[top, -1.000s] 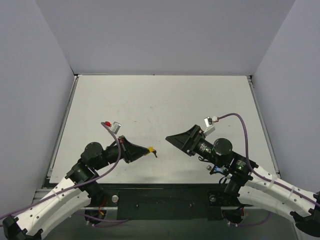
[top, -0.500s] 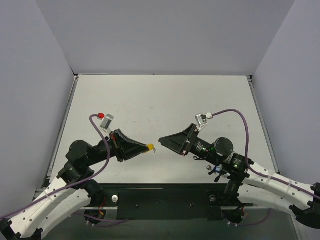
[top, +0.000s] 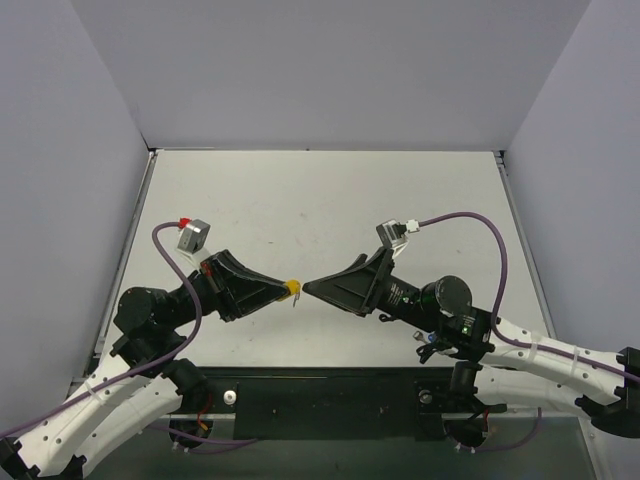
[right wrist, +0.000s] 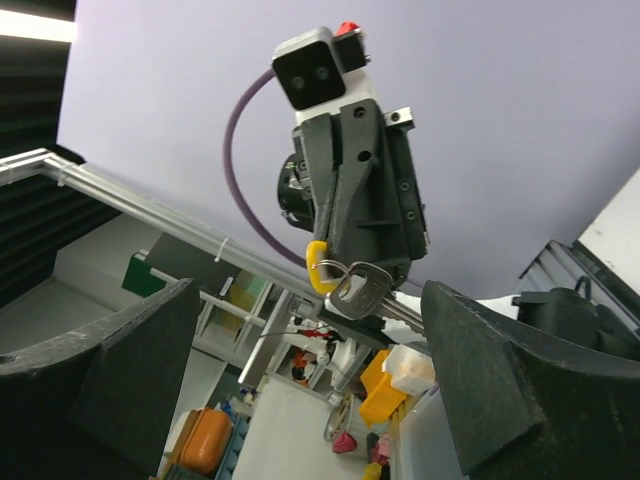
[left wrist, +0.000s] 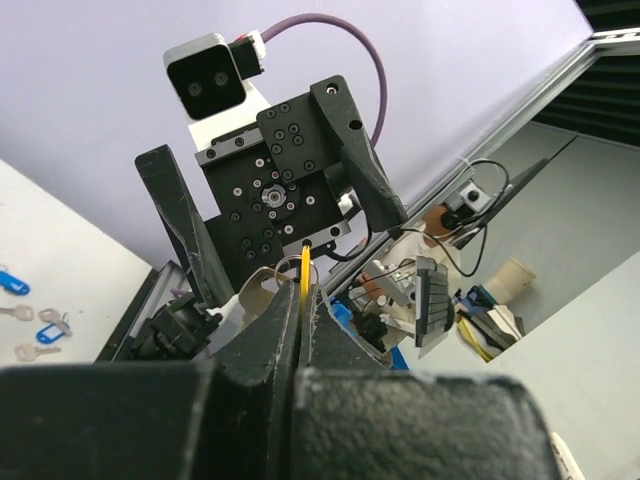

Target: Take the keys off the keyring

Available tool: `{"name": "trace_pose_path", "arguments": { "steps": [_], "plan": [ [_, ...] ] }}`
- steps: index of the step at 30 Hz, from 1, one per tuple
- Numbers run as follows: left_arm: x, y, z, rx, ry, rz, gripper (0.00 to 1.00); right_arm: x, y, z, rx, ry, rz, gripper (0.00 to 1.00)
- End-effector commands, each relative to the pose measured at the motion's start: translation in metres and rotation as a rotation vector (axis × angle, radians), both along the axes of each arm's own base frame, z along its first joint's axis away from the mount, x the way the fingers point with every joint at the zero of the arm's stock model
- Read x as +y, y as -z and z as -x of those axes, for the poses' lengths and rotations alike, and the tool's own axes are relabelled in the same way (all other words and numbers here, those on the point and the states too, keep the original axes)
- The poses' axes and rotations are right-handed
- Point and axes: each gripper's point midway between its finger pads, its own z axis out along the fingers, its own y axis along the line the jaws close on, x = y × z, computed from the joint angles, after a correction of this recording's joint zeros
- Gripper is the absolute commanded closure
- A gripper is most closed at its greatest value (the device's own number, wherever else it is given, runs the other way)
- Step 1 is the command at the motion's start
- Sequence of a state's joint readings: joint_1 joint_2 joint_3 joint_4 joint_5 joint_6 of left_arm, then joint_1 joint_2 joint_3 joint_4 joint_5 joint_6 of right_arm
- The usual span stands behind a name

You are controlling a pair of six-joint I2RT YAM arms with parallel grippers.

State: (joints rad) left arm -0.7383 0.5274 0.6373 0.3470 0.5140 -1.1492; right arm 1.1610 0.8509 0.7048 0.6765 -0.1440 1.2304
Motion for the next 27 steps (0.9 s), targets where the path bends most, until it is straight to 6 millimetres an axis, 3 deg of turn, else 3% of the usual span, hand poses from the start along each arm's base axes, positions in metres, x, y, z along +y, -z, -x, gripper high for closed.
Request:
{"name": "trace_pose_path", "arguments": {
  "steps": [1,13,27],
  "plan": [
    [0.013,-0.043,0.019,-0.082,0.04,0.12,1.0,-0.011,-0.058,0.017,-0.088,-0.028,-0.165,0.13],
    [0.025,-0.069,0.032,-0.098,0.081,0.233,1.0,-0.001,-0.079,0.035,-0.13,-0.074,-0.204,0.18],
    [0.038,-0.089,0.043,-0.112,0.12,0.336,1.0,0.013,-0.088,0.034,-0.167,-0.079,-0.208,0.18]
  ]
}}
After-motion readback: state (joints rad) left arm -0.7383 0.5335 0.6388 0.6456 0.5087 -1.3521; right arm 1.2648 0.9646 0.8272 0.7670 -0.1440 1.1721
